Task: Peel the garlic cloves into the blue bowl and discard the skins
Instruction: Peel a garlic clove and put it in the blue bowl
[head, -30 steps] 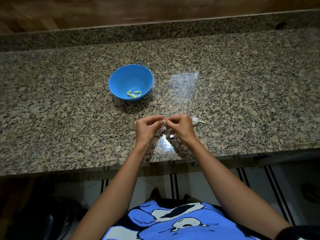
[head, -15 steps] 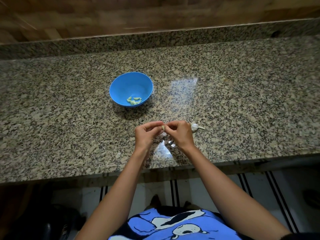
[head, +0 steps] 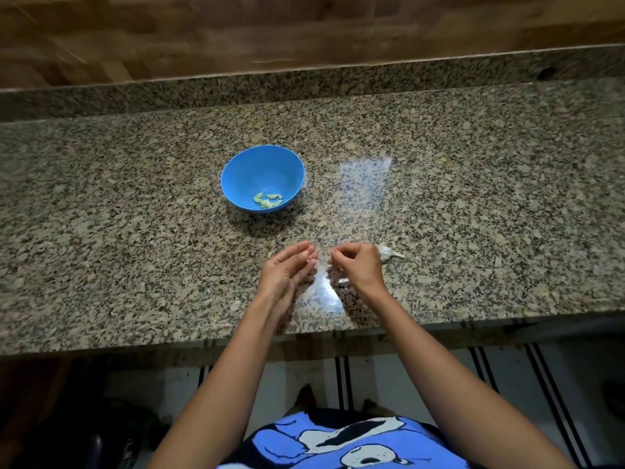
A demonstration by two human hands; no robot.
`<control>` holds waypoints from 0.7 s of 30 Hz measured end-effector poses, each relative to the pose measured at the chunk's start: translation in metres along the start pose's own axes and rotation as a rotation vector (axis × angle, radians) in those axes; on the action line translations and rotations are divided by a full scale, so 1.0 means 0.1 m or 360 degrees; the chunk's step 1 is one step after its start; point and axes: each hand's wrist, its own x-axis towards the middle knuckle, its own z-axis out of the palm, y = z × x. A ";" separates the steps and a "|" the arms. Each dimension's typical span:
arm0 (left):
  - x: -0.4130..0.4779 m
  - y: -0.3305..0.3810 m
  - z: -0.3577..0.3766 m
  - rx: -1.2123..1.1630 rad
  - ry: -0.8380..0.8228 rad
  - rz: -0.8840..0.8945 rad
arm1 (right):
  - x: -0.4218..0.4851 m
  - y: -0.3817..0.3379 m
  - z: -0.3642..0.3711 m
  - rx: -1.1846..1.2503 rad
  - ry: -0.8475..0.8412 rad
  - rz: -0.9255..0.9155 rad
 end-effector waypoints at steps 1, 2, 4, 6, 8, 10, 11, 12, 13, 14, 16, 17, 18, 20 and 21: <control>0.02 0.05 -0.07 0.0064 0.0078 0.0083 | 0.00 0.01 0.00 -0.0073 0.0023 -0.0012; 0.05 0.12 -0.17 0.0234 0.0191 0.0216 | 0.01 0.02 0.00 -0.0158 0.0042 -0.0020; 0.11 0.24 -0.35 0.0848 0.0455 0.0523 | 0.02 0.04 0.01 -0.0271 0.0055 -0.0008; 0.16 0.28 -0.47 0.1361 0.0587 0.0713 | 0.02 0.06 0.02 -0.0350 0.0055 -0.0008; 0.20 0.25 -0.49 0.1592 0.0575 0.0762 | 0.01 0.06 0.03 -0.0397 0.0060 -0.0015; 0.24 0.22 -0.49 0.1685 0.0491 0.0754 | 0.01 0.05 0.03 -0.0421 0.0071 -0.0008; 0.24 0.21 -0.48 0.1663 0.0445 0.0745 | 0.01 0.05 0.01 -0.0434 0.0076 -0.0007; 0.24 0.20 -0.48 0.1604 0.0419 0.0735 | 0.01 0.05 -0.01 -0.0442 0.0075 -0.0001; 0.23 0.20 -0.48 0.1531 0.0424 0.0734 | 0.01 0.05 -0.02 -0.0440 0.0072 0.0008; 0.21 0.21 -0.48 0.1486 0.0469 0.0760 | 0.00 0.04 -0.04 -0.0430 0.0073 0.0024; 0.13 0.17 -0.45 0.1506 0.0599 0.0906 | -0.01 0.05 -0.07 -0.0409 0.0091 0.0056; 0.09 0.12 -0.41 0.1537 0.0590 0.1004 | -0.02 0.06 -0.10 -0.0395 0.0107 0.0071; 0.04 0.05 -0.37 0.1591 0.0497 0.1086 | -0.03 0.08 -0.11 -0.0360 0.0124 0.0101; -0.01 -0.17 -0.21 0.1805 0.0136 0.1126 | -0.05 0.15 -0.17 -0.0171 0.0169 0.0243; 0.00 -0.29 -0.13 0.1922 -0.0038 0.1080 | -0.06 0.18 -0.20 -0.0013 0.0195 0.0345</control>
